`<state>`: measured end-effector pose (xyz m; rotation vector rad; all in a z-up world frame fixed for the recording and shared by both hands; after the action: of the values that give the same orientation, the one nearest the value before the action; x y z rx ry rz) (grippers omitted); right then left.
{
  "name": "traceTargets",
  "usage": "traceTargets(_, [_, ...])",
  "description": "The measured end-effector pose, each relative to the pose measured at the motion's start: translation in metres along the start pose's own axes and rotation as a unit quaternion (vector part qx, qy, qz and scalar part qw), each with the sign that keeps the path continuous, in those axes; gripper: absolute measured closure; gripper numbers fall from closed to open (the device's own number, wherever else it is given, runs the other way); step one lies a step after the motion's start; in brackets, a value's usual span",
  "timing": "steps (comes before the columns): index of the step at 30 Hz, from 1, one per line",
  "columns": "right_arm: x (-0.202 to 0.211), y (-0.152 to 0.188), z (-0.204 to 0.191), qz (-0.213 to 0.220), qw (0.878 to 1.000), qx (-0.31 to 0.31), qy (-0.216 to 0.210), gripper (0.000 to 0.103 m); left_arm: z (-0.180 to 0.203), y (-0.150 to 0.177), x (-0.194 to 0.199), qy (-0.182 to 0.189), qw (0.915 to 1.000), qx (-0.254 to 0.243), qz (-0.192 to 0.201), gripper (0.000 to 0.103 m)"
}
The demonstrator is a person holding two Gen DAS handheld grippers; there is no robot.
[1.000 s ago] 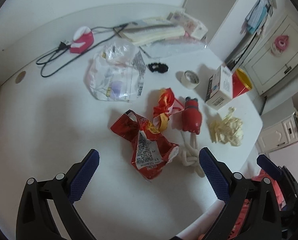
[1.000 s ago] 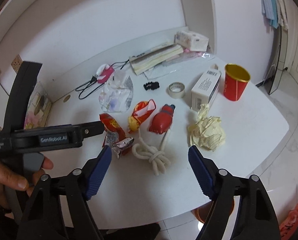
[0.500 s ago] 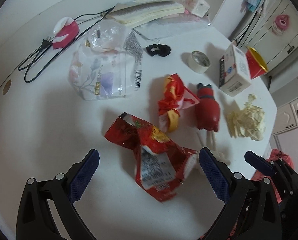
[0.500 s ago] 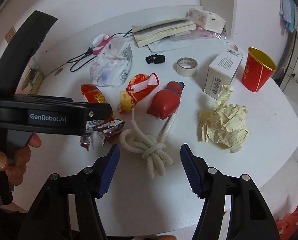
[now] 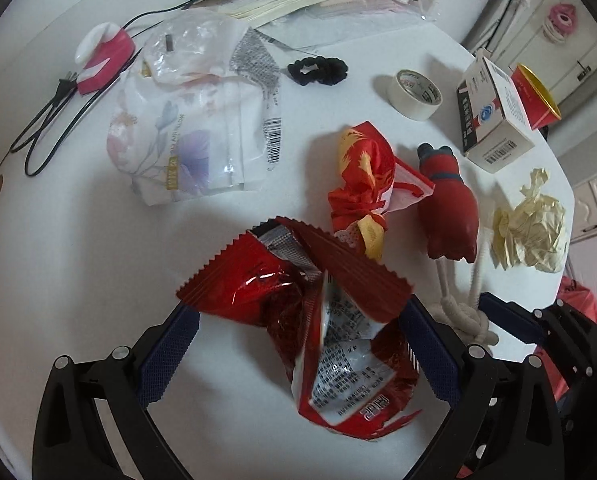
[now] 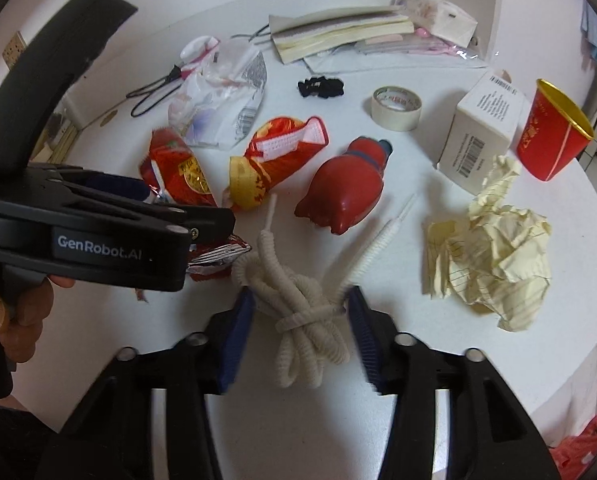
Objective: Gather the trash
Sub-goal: 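Grasp the red chip bag with the left tool while the right tool grasps the knotted white rope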
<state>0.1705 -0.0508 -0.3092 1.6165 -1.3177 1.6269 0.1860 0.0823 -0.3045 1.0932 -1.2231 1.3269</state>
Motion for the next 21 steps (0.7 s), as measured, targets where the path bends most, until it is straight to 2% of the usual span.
traceTargets(1, [-0.001,0.0,0.0,0.0,1.0,0.001,0.0,0.062,0.0,0.0,-0.001,-0.005,1.0,-0.005,0.003,0.012])
traceTargets(2, [-0.001,0.0,0.0,0.001,1.0,0.0,0.0,0.064,0.0,-0.001,-0.004,-0.005,0.9999,-0.009,0.002,0.027])
traceTargets(3, [-0.001,0.0,0.0,0.002,1.0,-0.003,-0.001,0.064,0.0,-0.001,-0.008,0.002,0.9999,-0.011,-0.005,0.034])
traceTargets(5, [-0.002,0.001,0.0,0.003,1.0,-0.004,-0.002,0.067,0.0,-0.001,-0.012,0.008,0.9999,-0.008,-0.008,0.042])
traceTargets(7, [-0.001,0.001,0.0,0.005,1.0,-0.006,-0.003,0.069,0.0,0.0,-0.013,-0.005,0.9998,-0.021,-0.003,0.05])
traceTargets(9, [-0.001,0.001,0.002,0.005,1.0,-0.018,-0.012,0.07,-0.003,0.003,-0.013,0.004,0.9998,-0.018,0.0,0.061])
traceTargets(12, [0.001,0.005,0.004,0.006,0.999,-0.042,-0.034,0.071,-0.008,0.012,-0.006,0.011,0.9997,-0.019,0.007,0.066])
traceTargets(21, [0.041,0.029,-0.004,0.034,0.994,-0.074,-0.078,0.072,-0.015,0.045,0.039,0.026,0.9993,-0.021,0.019,0.067])
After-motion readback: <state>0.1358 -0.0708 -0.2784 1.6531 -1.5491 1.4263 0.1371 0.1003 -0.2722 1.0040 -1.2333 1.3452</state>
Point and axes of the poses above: each gripper's, at about its wrist camera, not at the fingertips, and x roughly against the way its jaws point, z to its right, y to its underside, the point moved 7 cm from there along -x, roughly the way its jaws point, and after that the axes turned 8 degrees about -z, right-handed, at the moved point
